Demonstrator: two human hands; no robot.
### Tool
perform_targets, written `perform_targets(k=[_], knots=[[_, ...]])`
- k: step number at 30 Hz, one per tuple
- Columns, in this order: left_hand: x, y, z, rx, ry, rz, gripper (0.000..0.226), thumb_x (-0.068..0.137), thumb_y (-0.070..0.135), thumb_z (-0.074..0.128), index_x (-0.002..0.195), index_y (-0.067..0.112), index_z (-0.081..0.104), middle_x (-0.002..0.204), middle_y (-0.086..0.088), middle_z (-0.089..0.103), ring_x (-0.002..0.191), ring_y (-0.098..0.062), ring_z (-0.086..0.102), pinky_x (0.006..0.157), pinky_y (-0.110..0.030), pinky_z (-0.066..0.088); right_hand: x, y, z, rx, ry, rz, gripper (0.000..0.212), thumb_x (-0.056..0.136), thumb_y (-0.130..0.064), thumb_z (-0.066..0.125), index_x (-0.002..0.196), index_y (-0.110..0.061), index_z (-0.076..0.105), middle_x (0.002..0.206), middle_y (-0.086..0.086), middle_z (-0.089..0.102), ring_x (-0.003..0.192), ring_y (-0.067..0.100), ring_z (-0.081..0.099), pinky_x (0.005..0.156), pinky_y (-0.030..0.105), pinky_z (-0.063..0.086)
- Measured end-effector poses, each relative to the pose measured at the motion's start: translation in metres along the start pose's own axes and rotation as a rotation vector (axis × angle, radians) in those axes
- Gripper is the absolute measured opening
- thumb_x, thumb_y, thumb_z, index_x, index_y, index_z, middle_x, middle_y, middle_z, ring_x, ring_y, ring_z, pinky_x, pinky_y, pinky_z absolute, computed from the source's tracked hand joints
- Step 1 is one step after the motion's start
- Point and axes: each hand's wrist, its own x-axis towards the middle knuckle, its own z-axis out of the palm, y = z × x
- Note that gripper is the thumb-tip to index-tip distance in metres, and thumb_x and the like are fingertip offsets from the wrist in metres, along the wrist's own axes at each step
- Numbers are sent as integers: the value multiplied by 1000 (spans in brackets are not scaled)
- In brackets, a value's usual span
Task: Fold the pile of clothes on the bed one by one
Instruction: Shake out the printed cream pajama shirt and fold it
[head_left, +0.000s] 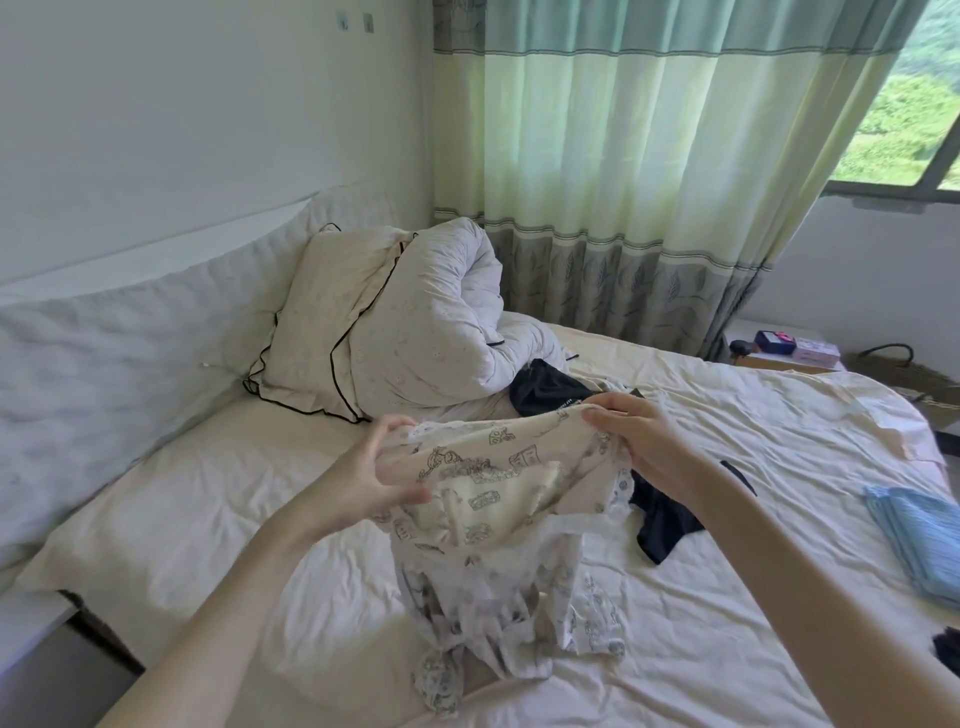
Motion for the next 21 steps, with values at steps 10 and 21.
perform_targets(k=[10, 21], knots=[[-2, 6, -6, 760, 358, 561, 46, 83, 14, 69, 115, 41, 50, 96, 7, 43, 74, -17, 59, 48, -29, 44, -6, -14, -3, -756, -55, -431, 30, 69, -47, 72, 98, -54, 65, 86, -8, 42, 73, 0, 46, 67, 17, 43], [8, 112, -50, 159, 469, 548, 16, 93, 28, 46, 90, 21, 60, 76, 7, 64, 70, -13, 60, 59, -22, 44, 6, -98, 5, -1106, 152, -1034, 8, 82, -8, 70, 87, -2, 70, 84, 2, 54, 61, 18, 53, 56, 25, 45]])
